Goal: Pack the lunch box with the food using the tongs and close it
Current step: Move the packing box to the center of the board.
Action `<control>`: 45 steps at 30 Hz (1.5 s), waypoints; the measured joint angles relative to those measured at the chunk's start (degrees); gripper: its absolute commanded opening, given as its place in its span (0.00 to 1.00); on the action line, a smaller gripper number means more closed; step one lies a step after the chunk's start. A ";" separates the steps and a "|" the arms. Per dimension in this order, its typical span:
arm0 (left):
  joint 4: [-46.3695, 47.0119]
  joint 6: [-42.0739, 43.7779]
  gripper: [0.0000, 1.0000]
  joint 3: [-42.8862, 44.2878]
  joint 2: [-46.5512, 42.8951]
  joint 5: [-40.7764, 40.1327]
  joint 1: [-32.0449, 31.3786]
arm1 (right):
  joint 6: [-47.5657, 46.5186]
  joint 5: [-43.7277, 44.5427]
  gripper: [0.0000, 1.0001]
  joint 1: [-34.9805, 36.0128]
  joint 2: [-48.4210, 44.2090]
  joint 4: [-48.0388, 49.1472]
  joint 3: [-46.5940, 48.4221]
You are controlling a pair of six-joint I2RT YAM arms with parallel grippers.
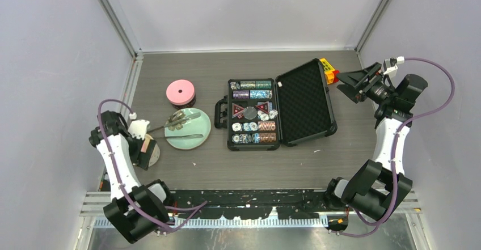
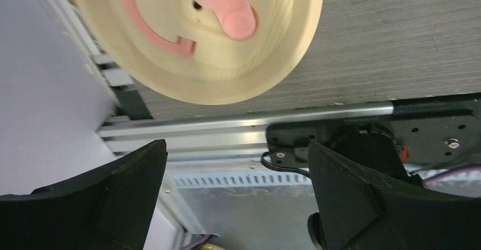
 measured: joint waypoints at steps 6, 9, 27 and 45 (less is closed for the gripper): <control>0.48 -0.55 0.89 -1.55 5.01 3.02 5.22 | 1.05 -0.02 0.90 0.00 -0.04 1.11 -0.48; 4.07 -2.21 0.86 -2.29 7.34 3.98 5.51 | 1.22 -0.07 0.90 0.00 -0.24 1.20 -0.48; 20.02 -4.74 0.83 6.08 23.15 10.14 5.75 | 1.31 -0.17 0.90 0.00 -0.33 1.53 -0.48; 27.74 -0.17 0.84 20.96 40.98 12.94 -0.76 | 1.31 -0.13 0.90 0.00 -0.28 1.55 -0.48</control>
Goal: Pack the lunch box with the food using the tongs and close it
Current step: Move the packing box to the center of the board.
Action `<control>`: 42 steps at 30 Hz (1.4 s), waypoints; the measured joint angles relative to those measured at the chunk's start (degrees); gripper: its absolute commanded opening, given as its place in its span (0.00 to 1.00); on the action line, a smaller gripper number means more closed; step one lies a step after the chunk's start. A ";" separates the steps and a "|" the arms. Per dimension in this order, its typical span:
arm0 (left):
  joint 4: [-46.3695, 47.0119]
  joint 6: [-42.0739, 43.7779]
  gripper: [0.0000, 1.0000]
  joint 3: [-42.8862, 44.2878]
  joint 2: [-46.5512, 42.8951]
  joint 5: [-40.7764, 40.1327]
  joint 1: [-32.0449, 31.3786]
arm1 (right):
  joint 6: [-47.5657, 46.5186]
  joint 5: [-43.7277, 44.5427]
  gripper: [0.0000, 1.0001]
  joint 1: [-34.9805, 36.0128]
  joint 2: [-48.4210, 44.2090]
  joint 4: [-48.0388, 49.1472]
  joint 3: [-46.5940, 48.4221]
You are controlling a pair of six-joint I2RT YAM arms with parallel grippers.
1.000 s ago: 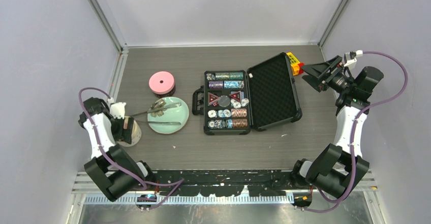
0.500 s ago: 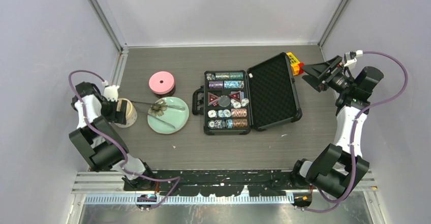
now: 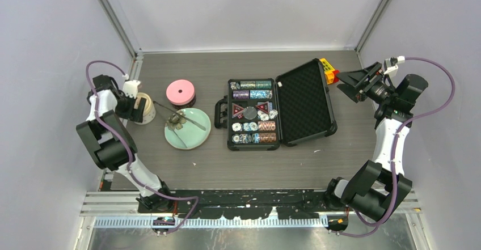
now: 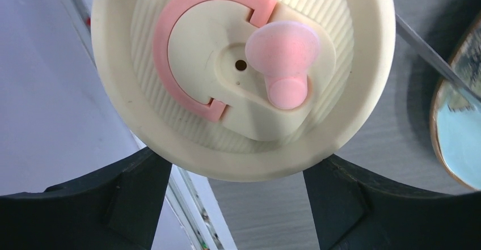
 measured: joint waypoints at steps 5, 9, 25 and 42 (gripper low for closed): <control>1.55 -1.31 0.85 6.45 5.46 0.00 -0.74 | 0.00 0.20 0.90 0.00 0.02 0.00 -0.04; 1.77 -1.97 0.85 9.79 8.15 0.02 -1.77 | -0.02 0.42 0.90 0.00 0.09 0.15 -0.33; 1.53 3.15 0.86 18.80 14.64 0.72 -8.28 | -0.52 0.66 0.90 0.00 0.09 0.37 -0.85; -6.12 -15.43 0.80 43.78 19.93 10.29 -7.21 | -0.79 1.31 0.89 0.00 1.27 0.33 -0.85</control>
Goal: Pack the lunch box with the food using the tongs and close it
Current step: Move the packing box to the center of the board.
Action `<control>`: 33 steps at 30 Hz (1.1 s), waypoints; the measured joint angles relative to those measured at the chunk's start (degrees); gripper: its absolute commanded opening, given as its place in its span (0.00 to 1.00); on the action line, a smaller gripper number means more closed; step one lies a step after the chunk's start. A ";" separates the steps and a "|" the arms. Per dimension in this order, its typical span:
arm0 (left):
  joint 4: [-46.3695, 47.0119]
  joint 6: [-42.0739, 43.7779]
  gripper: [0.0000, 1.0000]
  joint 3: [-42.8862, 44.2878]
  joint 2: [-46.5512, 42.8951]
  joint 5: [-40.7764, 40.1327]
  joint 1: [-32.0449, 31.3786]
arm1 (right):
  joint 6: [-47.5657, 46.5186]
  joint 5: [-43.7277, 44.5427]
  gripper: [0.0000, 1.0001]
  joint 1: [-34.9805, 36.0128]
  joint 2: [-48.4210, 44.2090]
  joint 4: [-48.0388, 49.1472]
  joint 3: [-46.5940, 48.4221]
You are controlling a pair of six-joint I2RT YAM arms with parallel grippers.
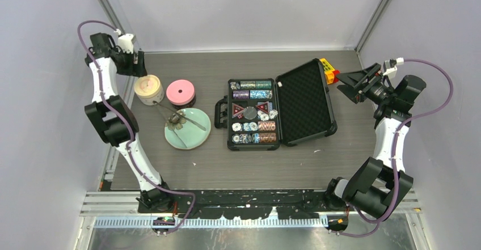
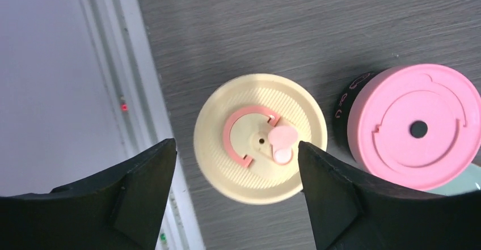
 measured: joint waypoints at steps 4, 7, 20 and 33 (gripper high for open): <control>0.09 -4.96 0.81 0.28 4.00 -0.31 -0.26 | 0.00 0.04 0.89 0.00 -0.09 0.00 0.00; 0.63 -7.91 0.84 -1.51 5.57 -2.73 -0.44 | -0.02 0.09 0.89 0.00 -0.09 0.00 0.00; 5.84 -11.65 0.74 -6.36 4.44 -3.65 -0.55 | -0.20 0.11 0.89 0.00 -0.09 0.00 0.00; 7.37 -7.04 0.72 -9.31 2.95 -2.38 -3.61 | -0.20 0.07 0.89 0.00 -0.09 0.00 0.00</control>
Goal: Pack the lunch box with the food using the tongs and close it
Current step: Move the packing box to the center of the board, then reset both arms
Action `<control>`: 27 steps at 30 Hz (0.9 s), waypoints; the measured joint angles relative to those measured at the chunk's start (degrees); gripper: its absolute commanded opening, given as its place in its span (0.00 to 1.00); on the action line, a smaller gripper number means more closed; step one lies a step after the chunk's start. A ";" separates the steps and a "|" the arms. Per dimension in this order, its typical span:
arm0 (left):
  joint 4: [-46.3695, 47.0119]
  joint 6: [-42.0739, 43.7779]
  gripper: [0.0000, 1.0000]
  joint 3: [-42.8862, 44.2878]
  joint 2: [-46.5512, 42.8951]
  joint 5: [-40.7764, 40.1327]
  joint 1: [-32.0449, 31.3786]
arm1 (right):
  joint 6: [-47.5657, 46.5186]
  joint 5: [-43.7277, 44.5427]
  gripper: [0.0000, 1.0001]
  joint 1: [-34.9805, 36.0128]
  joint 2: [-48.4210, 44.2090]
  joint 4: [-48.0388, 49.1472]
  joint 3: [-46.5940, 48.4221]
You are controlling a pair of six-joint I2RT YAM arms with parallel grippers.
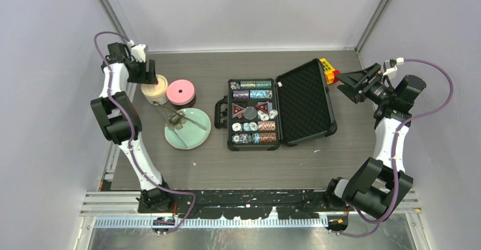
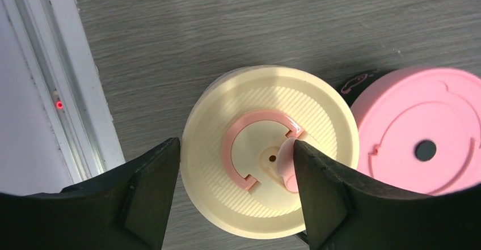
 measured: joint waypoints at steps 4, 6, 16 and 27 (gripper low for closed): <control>1.33 2.08 0.71 -3.98 -2.60 0.15 -0.35 | -0.02 -0.04 0.89 0.00 -0.02 0.00 0.00; 1.46 3.54 0.72 -6.45 -4.48 -0.22 -0.35 | 0.00 -0.04 0.89 0.00 -0.02 0.00 0.00; 1.18 8.68 0.85 -16.52 -12.59 -3.06 -0.66 | 0.00 -0.11 0.89 0.00 -0.74 0.00 0.00; -5.46 7.06 0.95 -12.31 -12.09 -4.37 -0.66 | -1.73 -0.07 0.89 0.57 -2.01 -1.36 0.04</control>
